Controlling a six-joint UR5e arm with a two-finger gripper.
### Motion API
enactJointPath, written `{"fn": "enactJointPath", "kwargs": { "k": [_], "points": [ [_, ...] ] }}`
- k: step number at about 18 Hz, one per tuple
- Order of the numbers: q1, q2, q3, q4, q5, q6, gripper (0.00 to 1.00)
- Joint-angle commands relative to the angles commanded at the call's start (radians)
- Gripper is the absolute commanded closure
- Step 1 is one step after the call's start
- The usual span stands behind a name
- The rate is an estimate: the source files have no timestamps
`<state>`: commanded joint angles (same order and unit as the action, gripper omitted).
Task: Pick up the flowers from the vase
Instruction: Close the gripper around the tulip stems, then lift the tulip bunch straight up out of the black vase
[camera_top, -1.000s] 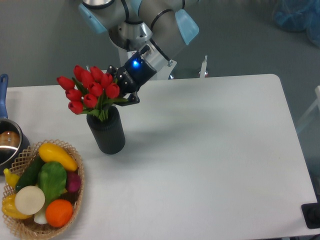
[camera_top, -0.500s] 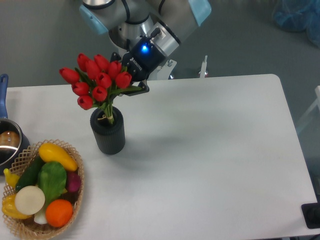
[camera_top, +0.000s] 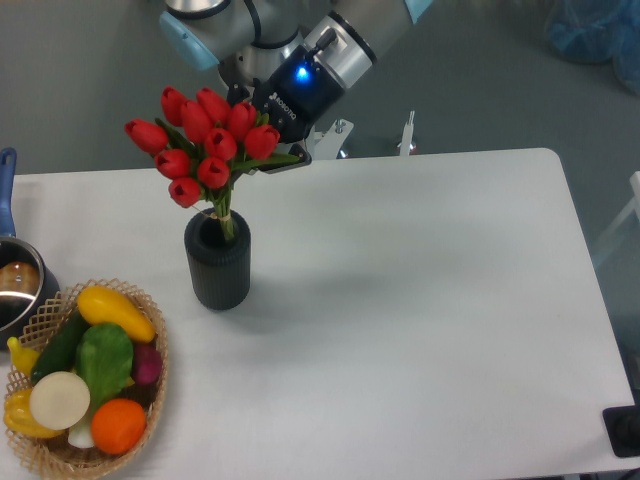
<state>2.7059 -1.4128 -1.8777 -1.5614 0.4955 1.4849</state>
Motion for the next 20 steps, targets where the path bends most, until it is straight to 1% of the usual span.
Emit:
{"fn": "enactJointPath", "kwargs": {
  "k": [1,5,9,11,15,17,20],
  "points": [
    [0.002,-0.002,0.005,-0.011,-0.003,0.0,0.88],
    [0.0,-0.008,0.005,-0.006,-0.02,-0.02,0.88],
    [-0.023,-0.009,0.002,-0.003,-0.1,-0.025,0.88],
    [-0.028,-0.012,0.003,0.0,-0.132,-0.057,0.88],
    [-0.025,-0.012,0.008,0.003,-0.144,-0.078,0.88],
    [-0.018,-0.014,0.026,0.003,-0.144,-0.081,0.88],
    [-0.006,-0.015,0.075,0.004,-0.137,-0.112,0.88]
  ]
}}
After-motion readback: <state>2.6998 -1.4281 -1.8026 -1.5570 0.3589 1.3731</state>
